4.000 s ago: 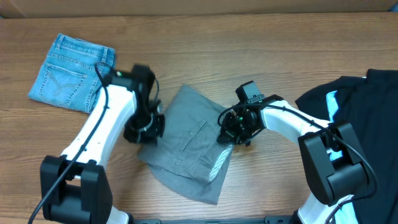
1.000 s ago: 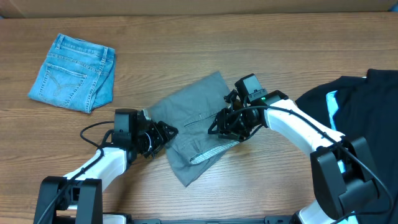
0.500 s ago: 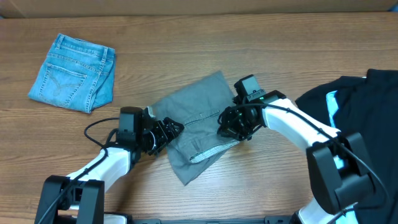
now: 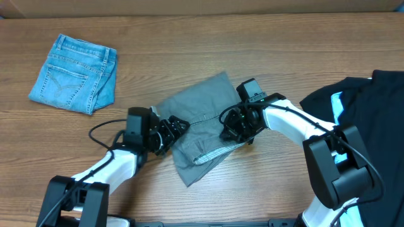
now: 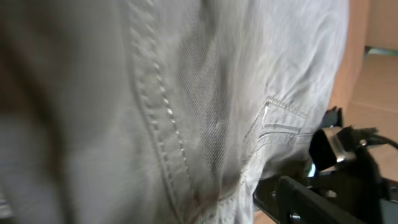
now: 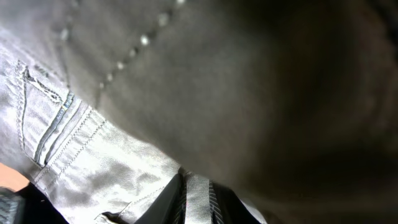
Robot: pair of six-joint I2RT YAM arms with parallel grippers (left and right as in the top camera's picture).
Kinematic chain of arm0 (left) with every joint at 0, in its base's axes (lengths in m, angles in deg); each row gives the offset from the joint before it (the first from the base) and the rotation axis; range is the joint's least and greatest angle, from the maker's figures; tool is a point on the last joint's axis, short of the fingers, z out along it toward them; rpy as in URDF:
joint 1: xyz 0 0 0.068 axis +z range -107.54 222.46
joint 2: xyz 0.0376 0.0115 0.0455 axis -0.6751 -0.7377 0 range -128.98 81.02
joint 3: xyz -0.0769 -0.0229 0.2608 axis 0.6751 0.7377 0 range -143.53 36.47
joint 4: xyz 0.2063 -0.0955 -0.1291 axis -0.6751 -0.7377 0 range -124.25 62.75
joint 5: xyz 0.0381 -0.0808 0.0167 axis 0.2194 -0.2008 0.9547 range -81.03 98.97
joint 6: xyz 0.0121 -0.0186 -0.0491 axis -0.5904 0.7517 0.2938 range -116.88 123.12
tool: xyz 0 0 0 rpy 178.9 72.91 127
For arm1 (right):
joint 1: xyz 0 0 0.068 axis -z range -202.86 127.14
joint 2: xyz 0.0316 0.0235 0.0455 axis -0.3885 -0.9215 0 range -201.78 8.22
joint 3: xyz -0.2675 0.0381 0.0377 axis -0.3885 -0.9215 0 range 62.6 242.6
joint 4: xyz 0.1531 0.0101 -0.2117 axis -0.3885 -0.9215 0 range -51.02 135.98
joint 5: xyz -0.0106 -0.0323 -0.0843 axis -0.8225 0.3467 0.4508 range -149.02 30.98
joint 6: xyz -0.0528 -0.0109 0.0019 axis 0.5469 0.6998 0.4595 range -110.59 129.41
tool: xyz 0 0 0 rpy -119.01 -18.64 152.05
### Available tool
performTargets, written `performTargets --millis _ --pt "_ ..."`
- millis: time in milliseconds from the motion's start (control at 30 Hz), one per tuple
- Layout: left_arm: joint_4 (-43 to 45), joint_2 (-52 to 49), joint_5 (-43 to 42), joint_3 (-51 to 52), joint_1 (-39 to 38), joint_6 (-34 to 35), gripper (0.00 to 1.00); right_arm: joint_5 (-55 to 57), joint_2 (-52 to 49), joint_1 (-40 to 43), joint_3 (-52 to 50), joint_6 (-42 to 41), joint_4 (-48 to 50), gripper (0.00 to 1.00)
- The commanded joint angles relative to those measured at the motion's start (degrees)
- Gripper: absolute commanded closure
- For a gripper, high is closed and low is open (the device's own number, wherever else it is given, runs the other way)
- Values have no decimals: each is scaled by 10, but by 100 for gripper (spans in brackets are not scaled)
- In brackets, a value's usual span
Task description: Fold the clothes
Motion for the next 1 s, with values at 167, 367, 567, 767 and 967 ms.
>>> performTargets --millis 167,367,567,767,967 --pt "58 -82 -12 5 -42 35 31 -8 -31 -1 -13 -7 2 83" --pt "71 -92 -15 5 -39 38 79 -11 -31 -1 -13 -6 -2 85" --pt "61 -86 -38 -8 -37 -11 96 -32 -10 -1 3 71 -47 92" --pt "-31 -44 -77 -63 2 -66 96 52 83 -1 56 104 -145 92" --pt "-216 14 -81 -214 76 -172 96 99 180 -1 100 116 -174 91"
